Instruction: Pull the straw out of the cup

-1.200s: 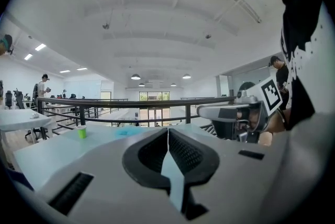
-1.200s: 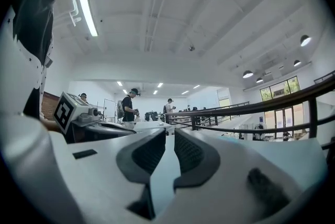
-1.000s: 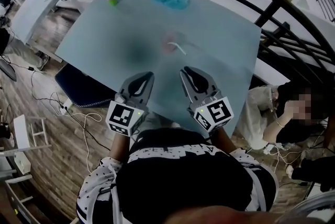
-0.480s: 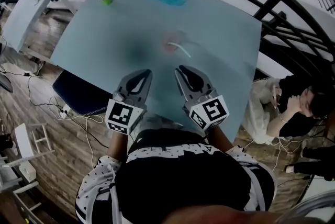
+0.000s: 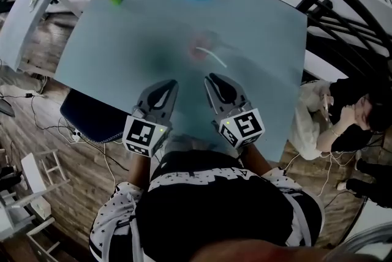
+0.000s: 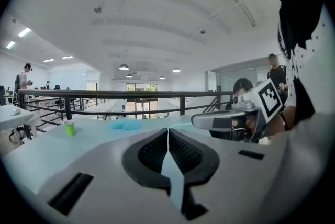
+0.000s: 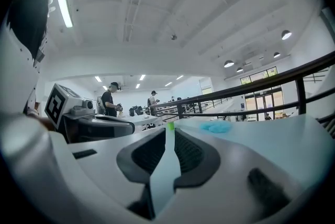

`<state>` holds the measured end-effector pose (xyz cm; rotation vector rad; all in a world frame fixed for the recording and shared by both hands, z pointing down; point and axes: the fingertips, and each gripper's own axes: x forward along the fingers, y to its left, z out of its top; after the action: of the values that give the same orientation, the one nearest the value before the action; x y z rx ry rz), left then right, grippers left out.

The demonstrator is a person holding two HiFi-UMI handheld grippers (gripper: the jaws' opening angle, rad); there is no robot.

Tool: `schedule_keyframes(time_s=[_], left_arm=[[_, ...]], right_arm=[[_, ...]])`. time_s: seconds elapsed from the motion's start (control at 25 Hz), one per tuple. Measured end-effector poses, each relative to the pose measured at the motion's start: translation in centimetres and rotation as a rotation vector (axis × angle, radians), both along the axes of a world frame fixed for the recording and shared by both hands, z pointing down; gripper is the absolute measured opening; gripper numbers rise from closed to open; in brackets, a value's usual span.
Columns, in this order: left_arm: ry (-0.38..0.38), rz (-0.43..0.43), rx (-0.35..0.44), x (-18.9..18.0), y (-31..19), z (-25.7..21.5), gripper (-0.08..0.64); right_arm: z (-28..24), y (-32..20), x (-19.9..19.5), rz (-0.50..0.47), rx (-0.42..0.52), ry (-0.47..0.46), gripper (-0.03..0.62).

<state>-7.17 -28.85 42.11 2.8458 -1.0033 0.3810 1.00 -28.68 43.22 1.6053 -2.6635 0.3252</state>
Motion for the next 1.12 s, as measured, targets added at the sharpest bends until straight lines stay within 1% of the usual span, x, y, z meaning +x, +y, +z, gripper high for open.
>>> schedule_keyframes(time_s=[0.2,0.52,0.68,1.12], left_arm=[[0.0,-0.004,-0.015,-0.5,-1.0,0.6,0.014],[-0.011,0.002,-0.049,-2.3,-2.2,1.9,0.014],[-0.018,0.011,-0.066,-2.2,-2.9,2.5,0.014],[-0.044,0.038,-0.11,-2.7,-4.9,4.0,0.015]], right_arm=[[1.3,-1.0,0.0,0.024,-0.027,-0.001,0.04],[3.3,-2.7,-1.0,0.061,-0.068,0.01,0.04],[4.4,-3.5,-0.7,0.082,-0.094,0.011,0.04],[6.8,-5.5,0.5,0.188,-0.121,-0.001,0.042]])
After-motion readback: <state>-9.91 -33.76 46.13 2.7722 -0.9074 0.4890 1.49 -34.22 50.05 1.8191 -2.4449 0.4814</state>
